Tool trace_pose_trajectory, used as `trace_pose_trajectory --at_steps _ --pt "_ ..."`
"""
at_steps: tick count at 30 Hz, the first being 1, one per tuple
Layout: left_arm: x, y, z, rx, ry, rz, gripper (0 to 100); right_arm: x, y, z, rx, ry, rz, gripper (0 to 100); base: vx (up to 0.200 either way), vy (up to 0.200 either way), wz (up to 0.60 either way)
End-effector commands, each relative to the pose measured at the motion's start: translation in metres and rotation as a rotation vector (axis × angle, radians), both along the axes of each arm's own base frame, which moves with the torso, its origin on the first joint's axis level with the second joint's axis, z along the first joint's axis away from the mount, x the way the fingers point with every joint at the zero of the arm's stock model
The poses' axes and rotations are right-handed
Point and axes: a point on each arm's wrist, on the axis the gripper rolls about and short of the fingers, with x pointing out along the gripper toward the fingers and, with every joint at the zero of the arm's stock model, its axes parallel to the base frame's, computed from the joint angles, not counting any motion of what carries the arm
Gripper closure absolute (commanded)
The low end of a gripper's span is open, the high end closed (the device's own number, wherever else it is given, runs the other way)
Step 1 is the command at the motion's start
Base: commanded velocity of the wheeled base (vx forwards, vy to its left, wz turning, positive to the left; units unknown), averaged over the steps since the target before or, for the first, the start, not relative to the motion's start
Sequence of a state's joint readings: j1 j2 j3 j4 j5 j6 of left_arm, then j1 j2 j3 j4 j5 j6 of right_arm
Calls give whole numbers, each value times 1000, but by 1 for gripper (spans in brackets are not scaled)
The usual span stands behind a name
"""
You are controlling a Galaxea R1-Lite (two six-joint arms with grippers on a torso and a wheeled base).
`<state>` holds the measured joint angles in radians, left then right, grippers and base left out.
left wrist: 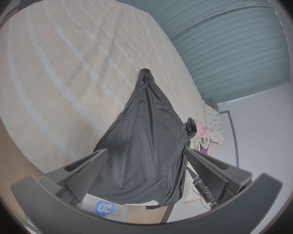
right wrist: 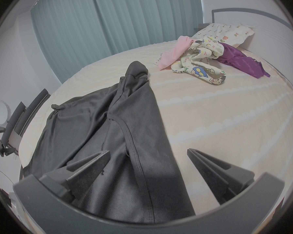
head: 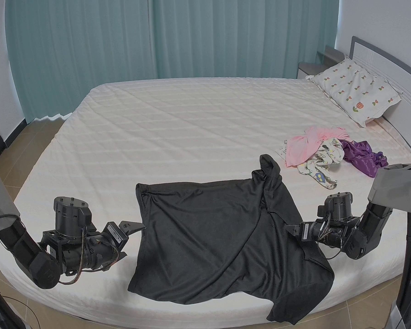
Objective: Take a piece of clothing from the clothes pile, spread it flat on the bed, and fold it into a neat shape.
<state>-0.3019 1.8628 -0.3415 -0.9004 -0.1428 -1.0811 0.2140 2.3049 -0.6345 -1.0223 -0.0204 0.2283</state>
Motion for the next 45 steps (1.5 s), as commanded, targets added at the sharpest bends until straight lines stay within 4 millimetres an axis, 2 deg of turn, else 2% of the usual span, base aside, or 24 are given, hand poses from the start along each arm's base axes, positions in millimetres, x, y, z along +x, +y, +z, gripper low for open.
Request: trace_pose_trajectory --at_steps 1,9,16,22,23,25,26,27,28,30,34,35,37,38,45 --pt "0 0 -4 4 19 -2 0 4 4 -9 -10 13 4 0 0 0 0" --pt "3 -1 -9 4 12 0 0 28 11 -20 -78 -31 -6 0 0 0 0" --pt "4 -1 -10 4 13 -1 0 42 7 -24 -109 -19 -52 0 0 0 0" --pt "6 1 -10 3 14 8 0 61 -33 -12 -105 -72 -176 0 0 0 0" --pt "5 1 -10 3 13 8 0 62 -42 -10 -105 -76 -198 0 0 0 0" --pt "5 1 -10 3 13 8 0 62 -44 -9 -105 -77 -204 0 0 0 0" --pt "6 1 -9 2 11 8 0 63 -63 -6 -96 -85 -253 0 0 0 0" --pt "6 1 -9 2 11 8 0 63 -66 -5 -95 -86 -258 0 0 0 0" --pt "6 1 -9 2 11 8 0 64 -78 -5 -92 -92 -289 0 0 0 0" --pt "6 1 -10 3 14 8 0 64 -92 -4 -88 -96 -321 0 0 0 0" --pt "6 1 -10 4 14 9 0 64 -112 -4 -72 -95 -362 0 0 0 0" --pt "6 1 -10 4 14 9 0 65 -124 -3 -68 -105 -390 0 0 0 0" --pt "6 1 -10 4 14 9 0 66 -128 -3 -68 -110 -401 0 0 0 0" --pt "6 1 -10 3 13 8 0 66 -144 -7 -68 -105 -438 0 0 0 0" --pt "6 1 -10 3 13 8 0 64 -152 -4 61 -114 -473 0 0 0 0"
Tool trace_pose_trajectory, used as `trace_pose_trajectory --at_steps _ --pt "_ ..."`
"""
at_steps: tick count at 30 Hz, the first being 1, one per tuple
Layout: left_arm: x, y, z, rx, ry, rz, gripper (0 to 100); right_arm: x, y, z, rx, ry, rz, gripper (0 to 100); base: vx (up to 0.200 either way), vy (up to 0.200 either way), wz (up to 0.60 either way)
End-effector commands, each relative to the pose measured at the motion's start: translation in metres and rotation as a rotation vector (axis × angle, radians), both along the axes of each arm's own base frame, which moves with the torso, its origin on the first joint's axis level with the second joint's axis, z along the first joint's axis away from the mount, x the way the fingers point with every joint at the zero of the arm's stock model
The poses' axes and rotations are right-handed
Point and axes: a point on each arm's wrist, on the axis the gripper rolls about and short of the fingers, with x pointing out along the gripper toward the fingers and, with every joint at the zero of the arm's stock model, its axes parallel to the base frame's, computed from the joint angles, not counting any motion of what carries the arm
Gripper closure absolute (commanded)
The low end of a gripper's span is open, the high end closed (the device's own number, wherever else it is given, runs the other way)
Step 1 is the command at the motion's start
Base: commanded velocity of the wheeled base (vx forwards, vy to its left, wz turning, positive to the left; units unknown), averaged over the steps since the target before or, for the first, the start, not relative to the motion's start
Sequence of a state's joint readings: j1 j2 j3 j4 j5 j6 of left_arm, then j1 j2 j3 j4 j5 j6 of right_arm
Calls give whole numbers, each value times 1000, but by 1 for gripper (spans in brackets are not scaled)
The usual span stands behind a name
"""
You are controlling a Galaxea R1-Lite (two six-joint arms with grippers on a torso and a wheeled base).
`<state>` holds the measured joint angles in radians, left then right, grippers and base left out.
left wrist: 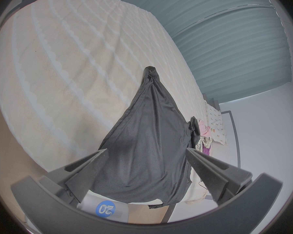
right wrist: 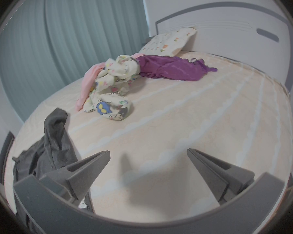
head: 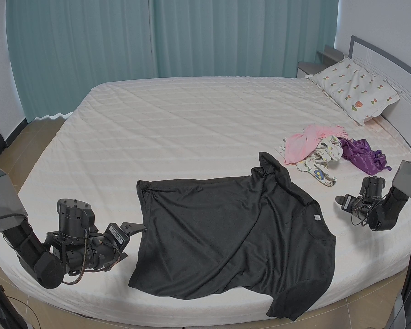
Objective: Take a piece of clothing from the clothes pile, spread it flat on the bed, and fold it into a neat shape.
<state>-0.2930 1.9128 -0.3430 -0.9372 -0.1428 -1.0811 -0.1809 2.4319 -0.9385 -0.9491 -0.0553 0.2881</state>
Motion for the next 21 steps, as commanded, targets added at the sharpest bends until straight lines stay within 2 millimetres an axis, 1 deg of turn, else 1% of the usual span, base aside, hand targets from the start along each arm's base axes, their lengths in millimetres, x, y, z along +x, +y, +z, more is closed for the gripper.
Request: trace_pose_trajectory --at_steps 1,2,4,5,7,8,9,10,12,14,17,21 --pt "0 0 -1 1 4 0 0 -2 -3 5 41 -23 -7 0 0 0 0" --pt "0 0 -1 1 4 -1 0 -3 1 10 51 -32 14 0 0 0 0" --pt "0 0 -1 0 4 -1 0 -7 15 15 74 -42 78 0 0 0 0" --pt "0 0 -2 1 6 -1 0 -9 28 18 81 -51 122 0 0 0 0" --pt "0 0 -1 0 4 -1 0 -8 44 21 76 -67 165 0 0 0 0" --pt "0 0 -1 0 4 -1 0 -7 54 21 73 -70 190 0 0 0 0" --pt "0 0 -1 0 4 -1 0 -7 60 21 72 -71 207 0 0 0 0" --pt "0 0 -1 1 4 0 0 -6 74 22 70 -71 242 0 0 0 0" --pt "0 0 -1 1 4 0 0 -5 95 19 64 -60 288 0 0 0 0" --pt "0 0 -1 1 4 0 0 -2 108 14 35 -51 316 0 0 0 0" --pt "0 0 -1 2 5 2 0 5 115 6 -64 -30 352 0 0 0 0" --pt "1 0 -1 1 4 0 0 11 122 4 -114 -26 380 0 0 0 0"
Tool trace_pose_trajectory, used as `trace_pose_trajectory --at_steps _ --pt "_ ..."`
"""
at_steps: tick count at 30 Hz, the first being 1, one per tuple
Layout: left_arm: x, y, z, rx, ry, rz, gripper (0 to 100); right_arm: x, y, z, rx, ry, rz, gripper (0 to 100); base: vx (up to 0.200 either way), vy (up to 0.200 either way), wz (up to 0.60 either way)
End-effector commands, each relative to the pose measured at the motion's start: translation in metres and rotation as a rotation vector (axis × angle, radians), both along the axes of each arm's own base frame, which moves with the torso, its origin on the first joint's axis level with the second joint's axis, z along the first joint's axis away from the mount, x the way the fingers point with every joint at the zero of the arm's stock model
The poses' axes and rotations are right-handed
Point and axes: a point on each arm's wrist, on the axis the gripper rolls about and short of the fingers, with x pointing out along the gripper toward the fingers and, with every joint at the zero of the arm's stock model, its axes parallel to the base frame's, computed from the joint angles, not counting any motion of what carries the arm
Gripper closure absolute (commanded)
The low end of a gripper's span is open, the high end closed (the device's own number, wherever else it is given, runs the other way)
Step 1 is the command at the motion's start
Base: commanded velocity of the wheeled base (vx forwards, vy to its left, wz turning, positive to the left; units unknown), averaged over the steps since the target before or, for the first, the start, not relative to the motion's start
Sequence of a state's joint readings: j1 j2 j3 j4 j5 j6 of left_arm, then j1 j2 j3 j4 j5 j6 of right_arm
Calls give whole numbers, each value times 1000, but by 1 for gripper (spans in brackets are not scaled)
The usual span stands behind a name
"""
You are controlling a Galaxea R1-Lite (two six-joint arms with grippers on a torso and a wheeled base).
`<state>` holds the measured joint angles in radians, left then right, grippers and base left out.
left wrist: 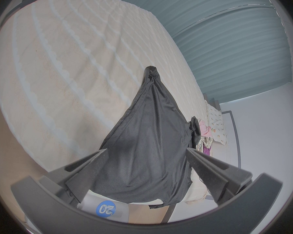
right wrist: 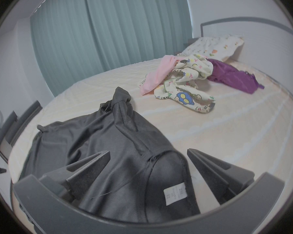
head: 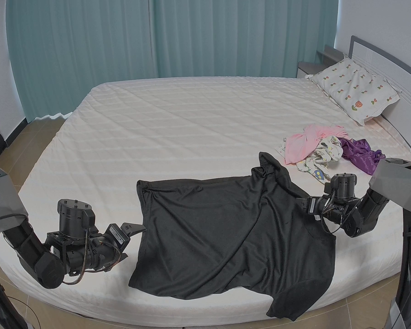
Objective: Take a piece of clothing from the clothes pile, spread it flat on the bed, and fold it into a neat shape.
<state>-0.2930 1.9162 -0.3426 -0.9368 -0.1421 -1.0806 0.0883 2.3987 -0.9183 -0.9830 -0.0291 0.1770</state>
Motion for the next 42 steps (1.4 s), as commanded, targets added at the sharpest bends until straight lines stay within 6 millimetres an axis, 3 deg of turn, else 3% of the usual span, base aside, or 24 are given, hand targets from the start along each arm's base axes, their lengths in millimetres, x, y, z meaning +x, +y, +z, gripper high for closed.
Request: trace_pose_trajectory --at_steps 1,8,14,15,19,23,28,31,36,37,42 --pt "2 0 -1 -1 0 0 0 10 14 -9 -37 12 35 0 0 0 0" --pt "2 0 -3 6 6 6 0 42 1 -27 -90 19 -54 0 0 0 0" --pt "3 1 -3 4 5 11 0 69 -34 -37 -110 -26 -192 0 0 0 0" --pt "3 1 -3 5 4 12 0 72 -49 -36 -109 -35 -227 0 0 0 0" --pt "3 1 -3 6 7 12 0 76 -79 -28 -63 -73 -325 0 0 0 0" --pt "4 1 -6 9 16 12 0 77 -99 -21 -27 -101 -383 0 0 0 0" --pt "4 1 -6 8 15 12 0 76 -98 -4 82 -142 -418 0 0 0 0" --pt "4 1 -6 8 15 12 0 73 -97 6 119 -155 -426 0 0 0 0" --pt "3 0 -6 9 18 9 0 41 -80 24 229 -98 -352 0 0 0 0" --pt "3 0 -7 10 21 7 0 23 -70 27 284 -59 -311 0 0 0 0" --pt "1 -1 -8 14 25 1 0 -19 -57 28 335 -9 -269 0 -40 0 0"
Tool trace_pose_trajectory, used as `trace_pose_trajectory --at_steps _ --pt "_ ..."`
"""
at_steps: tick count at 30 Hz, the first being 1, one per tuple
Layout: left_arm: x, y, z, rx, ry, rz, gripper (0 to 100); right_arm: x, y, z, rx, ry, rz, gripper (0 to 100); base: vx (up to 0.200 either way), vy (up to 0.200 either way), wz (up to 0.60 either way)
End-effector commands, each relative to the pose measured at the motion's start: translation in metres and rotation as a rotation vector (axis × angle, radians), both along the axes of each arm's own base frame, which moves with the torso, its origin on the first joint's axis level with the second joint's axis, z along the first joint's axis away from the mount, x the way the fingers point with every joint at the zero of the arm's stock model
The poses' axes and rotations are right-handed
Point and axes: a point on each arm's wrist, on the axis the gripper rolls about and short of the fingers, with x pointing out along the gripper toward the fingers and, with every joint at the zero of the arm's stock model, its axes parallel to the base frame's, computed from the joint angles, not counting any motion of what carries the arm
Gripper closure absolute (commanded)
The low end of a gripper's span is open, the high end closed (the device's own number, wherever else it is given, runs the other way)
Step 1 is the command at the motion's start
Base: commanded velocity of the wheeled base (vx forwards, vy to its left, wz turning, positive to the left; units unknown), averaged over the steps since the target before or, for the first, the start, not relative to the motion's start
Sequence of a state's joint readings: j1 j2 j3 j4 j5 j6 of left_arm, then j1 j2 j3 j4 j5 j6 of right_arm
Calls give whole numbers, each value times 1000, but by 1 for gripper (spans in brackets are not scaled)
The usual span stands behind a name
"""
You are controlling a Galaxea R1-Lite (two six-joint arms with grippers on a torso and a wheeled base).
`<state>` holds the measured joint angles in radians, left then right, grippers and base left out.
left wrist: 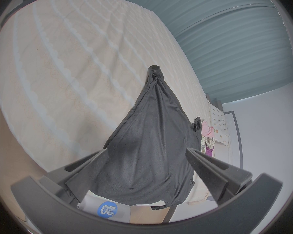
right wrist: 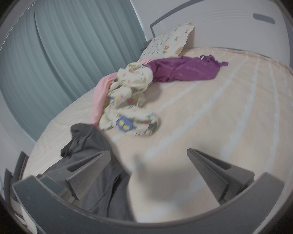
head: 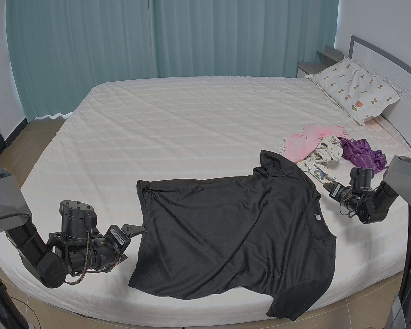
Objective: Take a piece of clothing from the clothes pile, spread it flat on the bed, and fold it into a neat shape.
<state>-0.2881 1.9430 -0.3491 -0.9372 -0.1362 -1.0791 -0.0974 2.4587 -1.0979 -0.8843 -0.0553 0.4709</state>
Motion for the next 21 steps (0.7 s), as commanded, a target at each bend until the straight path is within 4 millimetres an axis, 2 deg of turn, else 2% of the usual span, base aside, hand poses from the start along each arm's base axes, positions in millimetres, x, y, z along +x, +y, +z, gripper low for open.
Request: trace_pose_trajectory --at_steps 1,4,5,8,12,17,21 --pt "-2 -1 -2 6 10 -11 0 -57 22 25 90 8 79 0 -200 0 0" --pt "-3 -2 -6 17 22 -16 0 -79 24 22 101 22 80 0 -200 0 0" --pt "-3 -2 -6 17 22 -16 0 -79 24 22 101 22 80 0 -200 0 0" --pt "-4 -1 -15 41 59 -22 0 -108 26 18 132 26 105 0 -200 0 0" --pt "-5 -2 -27 90 90 -47 0 -137 28 13 135 41 107 0 0 0 0" --pt "0 -8 -43 155 112 -28 0 -162 33 5 181 64 132 0 0 0 0" --pt "9 -17 -52 192 105 -16 0 -166 37 2 262 44 156 0 0 0 0"
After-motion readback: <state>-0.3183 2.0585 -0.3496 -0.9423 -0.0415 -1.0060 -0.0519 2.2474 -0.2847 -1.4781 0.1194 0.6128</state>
